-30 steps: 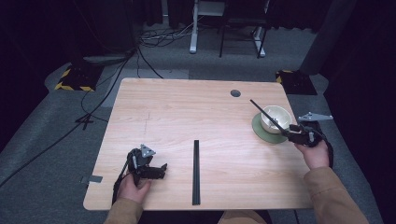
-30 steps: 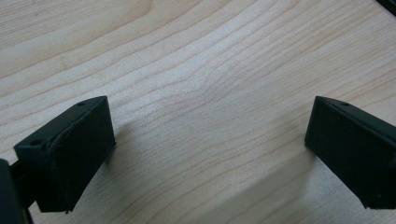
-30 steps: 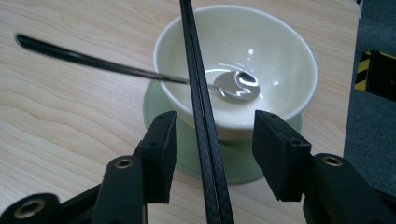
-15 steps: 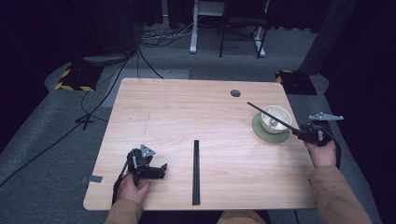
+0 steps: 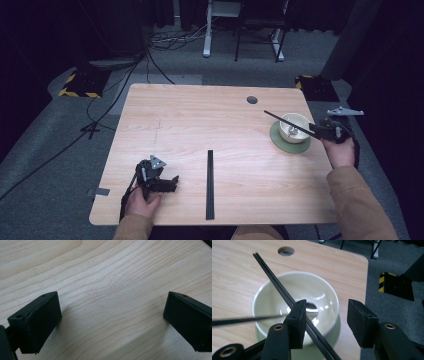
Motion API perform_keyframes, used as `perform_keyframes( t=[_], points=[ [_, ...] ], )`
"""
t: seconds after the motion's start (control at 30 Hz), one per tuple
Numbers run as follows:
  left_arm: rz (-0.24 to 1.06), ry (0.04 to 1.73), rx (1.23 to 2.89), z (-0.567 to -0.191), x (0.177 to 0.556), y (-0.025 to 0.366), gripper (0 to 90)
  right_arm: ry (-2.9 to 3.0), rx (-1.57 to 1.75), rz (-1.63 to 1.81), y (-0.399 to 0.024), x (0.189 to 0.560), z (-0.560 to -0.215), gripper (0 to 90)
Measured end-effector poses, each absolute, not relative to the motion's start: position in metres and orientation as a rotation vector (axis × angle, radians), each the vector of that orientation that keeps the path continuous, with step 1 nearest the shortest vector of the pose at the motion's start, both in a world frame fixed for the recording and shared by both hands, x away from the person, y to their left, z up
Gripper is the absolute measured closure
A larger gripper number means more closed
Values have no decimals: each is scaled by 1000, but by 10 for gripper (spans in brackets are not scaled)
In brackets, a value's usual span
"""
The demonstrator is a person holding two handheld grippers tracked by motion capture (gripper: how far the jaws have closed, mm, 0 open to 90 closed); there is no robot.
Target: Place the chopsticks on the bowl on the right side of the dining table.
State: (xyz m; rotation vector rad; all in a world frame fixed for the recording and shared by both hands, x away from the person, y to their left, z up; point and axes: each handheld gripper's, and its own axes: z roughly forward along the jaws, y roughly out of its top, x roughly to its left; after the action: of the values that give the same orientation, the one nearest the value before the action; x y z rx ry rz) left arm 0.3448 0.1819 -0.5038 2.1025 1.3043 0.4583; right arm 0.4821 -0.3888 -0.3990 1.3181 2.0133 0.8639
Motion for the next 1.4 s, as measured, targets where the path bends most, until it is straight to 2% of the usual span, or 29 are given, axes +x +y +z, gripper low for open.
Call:
perform_keyframes(
  t=[0.37,0.6,1.07,1.4],
  points=[
    [456,1301,2106,-504,344,182,17,2074,1329,797,-352,528,-414,497],
    [454,1301,2108,-504,344,183,17,2094,1345,760,-345,538,-421,497],
    [460,1305,2101,-504,347,182,12,2200,1269,816,-340,521,-422,490],
    [464,1305,2100,-504,347,182,12,2113,1247,974,-372,484,-404,471]
  ],
)
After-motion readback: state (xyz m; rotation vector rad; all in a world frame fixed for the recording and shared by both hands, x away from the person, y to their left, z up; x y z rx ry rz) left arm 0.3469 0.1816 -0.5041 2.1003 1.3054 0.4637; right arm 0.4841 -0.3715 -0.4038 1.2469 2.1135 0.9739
